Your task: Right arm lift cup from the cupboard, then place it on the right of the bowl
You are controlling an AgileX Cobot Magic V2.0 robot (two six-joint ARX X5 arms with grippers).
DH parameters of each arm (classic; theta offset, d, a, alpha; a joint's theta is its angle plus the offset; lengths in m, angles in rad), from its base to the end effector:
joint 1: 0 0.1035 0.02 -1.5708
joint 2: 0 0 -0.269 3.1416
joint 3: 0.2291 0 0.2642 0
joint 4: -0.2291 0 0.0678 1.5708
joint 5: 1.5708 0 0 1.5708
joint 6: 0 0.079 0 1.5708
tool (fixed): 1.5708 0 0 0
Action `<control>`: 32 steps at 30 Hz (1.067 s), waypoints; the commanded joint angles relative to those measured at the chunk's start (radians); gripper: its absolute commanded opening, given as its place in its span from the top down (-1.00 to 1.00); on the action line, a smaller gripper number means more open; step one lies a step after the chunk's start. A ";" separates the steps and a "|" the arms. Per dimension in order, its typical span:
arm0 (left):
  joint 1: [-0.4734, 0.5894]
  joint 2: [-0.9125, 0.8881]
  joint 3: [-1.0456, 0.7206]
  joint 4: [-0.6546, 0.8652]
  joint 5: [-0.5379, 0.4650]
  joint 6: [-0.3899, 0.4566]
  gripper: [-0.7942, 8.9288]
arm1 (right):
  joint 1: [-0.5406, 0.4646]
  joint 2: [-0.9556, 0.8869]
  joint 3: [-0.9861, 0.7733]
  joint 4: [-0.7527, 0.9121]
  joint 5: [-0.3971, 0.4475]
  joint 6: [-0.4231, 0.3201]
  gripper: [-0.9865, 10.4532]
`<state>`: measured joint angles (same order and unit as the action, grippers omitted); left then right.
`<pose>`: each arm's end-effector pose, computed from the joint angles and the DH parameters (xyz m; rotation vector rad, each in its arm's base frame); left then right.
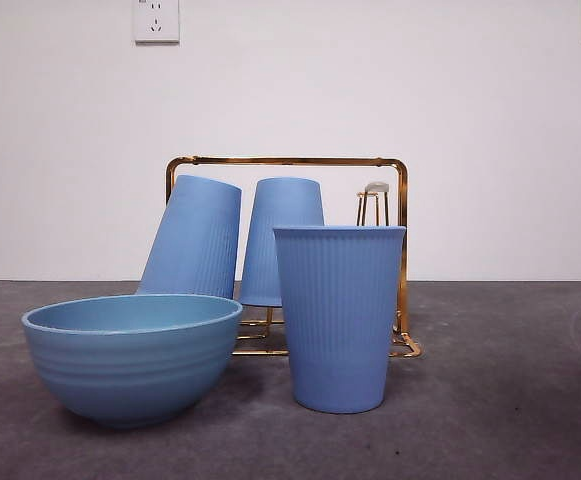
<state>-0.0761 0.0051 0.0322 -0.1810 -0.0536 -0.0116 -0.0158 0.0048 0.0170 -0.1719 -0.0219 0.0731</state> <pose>0.1514 -0.0073 0.1493 -0.0016 0.1537 -0.0216 0.1525 -0.0007 0.1446 0.0760 0.1598 0.0002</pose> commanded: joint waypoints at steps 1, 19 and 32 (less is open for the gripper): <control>0.001 -0.002 -0.018 -0.005 -0.001 0.002 0.80 | 0.000 -0.001 -0.006 -0.008 0.007 -0.032 0.80; 0.001 -0.002 -0.018 -0.006 -0.001 0.002 0.80 | 0.000 -0.001 -0.005 0.019 0.004 -0.033 0.80; 0.001 -0.002 -0.018 -0.006 -0.002 0.002 0.80 | 0.000 -0.001 -0.005 0.019 0.004 -0.033 0.80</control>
<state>-0.0761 0.0051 0.0322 -0.1810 -0.0532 -0.0116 -0.0158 0.0048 0.0162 -0.1665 -0.0219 0.0486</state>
